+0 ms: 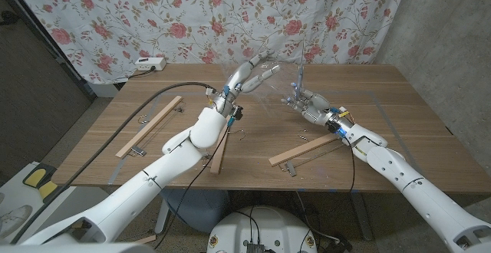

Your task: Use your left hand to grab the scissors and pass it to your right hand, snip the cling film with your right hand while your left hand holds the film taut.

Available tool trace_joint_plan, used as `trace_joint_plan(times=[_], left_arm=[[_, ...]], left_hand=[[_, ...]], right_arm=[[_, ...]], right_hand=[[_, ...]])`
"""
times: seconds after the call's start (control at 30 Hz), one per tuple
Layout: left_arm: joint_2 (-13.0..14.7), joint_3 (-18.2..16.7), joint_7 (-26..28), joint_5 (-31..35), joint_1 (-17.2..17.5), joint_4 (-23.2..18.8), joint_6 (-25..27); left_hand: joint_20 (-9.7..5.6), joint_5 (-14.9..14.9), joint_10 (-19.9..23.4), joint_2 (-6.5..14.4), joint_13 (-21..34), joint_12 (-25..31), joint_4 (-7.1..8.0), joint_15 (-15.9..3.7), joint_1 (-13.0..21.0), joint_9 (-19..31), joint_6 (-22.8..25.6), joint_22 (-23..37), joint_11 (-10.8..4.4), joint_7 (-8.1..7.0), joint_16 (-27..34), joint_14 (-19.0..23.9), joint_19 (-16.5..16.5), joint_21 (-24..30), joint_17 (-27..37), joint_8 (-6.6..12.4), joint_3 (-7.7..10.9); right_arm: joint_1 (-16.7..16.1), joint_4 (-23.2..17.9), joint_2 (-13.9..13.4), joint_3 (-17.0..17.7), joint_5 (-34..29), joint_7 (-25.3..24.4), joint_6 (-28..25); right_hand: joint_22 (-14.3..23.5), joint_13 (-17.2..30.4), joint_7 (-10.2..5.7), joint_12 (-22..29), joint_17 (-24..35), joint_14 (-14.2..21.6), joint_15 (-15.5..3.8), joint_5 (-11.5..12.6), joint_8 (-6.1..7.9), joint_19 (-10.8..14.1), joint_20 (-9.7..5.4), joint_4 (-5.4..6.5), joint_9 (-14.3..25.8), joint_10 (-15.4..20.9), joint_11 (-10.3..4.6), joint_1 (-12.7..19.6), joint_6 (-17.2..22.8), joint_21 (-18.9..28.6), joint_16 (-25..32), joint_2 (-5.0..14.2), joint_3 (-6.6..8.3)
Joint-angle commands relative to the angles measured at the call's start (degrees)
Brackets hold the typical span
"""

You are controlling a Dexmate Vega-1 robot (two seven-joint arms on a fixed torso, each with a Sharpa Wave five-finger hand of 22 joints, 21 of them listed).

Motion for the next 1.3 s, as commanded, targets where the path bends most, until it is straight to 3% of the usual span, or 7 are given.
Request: trace_joint_plan(times=[0.03,0.37,0.67,0.93,1.3], left_arm=[[1.38,-2.79,0.7,-2.55,3.61,-1.2,-0.26],[2.25,-4.86,0.6,-6.71,6.92,-1.9,0.02],[2.55,-5.04,-0.12,-8.69,8.07,-2.45,0.85],[2.8,-4.89,0.06,-9.15,9.04,-3.39,2.8],[3.89,-5.61,1.05,-9.93,11.33,-5.9,6.2]], left_hand=[[0.18,0.35,-0.23,0.27,-0.04,0.41,-0.09,0.08,-0.31,-0.05,-0.44,0.22,-0.05,0.19,0.38,0.51,0.23,0.16,0.08,0.34,-0.19],[0.21,0.39,-0.26,0.34,-0.17,0.55,-0.19,0.24,-0.3,-0.07,-0.46,0.23,-0.02,0.1,0.4,0.49,0.22,0.18,0.0,0.46,-0.15],[0.24,0.42,-0.25,0.41,-0.28,0.67,-0.29,0.32,-0.28,-0.08,-0.71,0.24,0.02,0.14,0.39,0.43,0.22,0.21,-0.07,0.45,-0.1],[0.3,0.43,-0.3,0.47,-0.39,0.76,-0.39,0.45,-0.25,-0.09,-1.11,0.25,0.06,0.23,0.36,0.29,0.15,0.21,-0.14,0.4,-0.06],[0.37,0.45,-0.41,0.6,-0.54,0.87,-0.49,0.72,-0.26,-0.11,-1.68,0.26,0.11,0.16,0.36,0.14,0.05,0.21,-0.22,0.33,0.01]], right_arm=[[-1.16,-5.11,-2.86,1.09,1.9,-3.81,-3.76],[-2.61,-9.96,-6.09,2.06,3.5,-6.68,-7.05],[-3.93,-11.81,-6.73,2.72,7.91,-5.78,-9.97],[-3.67,-11.21,-5.94,2.33,12.53,-2.82,-13.7],[-1.77,-6.97,-2.68,0.69,13.96,2.26,-14.5]], right_hand=[[-0.1,0.28,0.27,4.65,0.26,0.36,-10.55,0.21,0.28,0.44,0.1,4.63,0.15,2.04,-2.18,0.28,0.2,0.6,-0.33,0.42,5.14],[-0.3,0.14,0.38,4.48,0.52,0.41,-10.54,0.16,0.12,0.52,0.16,4.67,0.21,1.92,-2.2,0.19,0.12,1.0,-0.22,0.4,5.24],[-0.46,0.22,0.44,4.54,0.58,0.4,-10.55,0.14,0.06,0.46,0.11,4.63,0.28,1.98,-2.19,0.18,0.13,1.24,-0.23,0.37,5.35],[-0.67,0.7,0.55,4.99,0.62,0.55,-10.53,0.11,0.1,0.47,0.35,4.74,0.81,2.27,-2.09,0.08,-0.26,1.53,-0.18,0.51,5.52],[-0.99,0.86,0.5,5.24,0.73,0.83,-10.51,0.01,0.3,0.59,0.92,4.83,1.66,2.1,-2.01,-0.13,-0.65,1.95,0.06,0.45,5.63]])
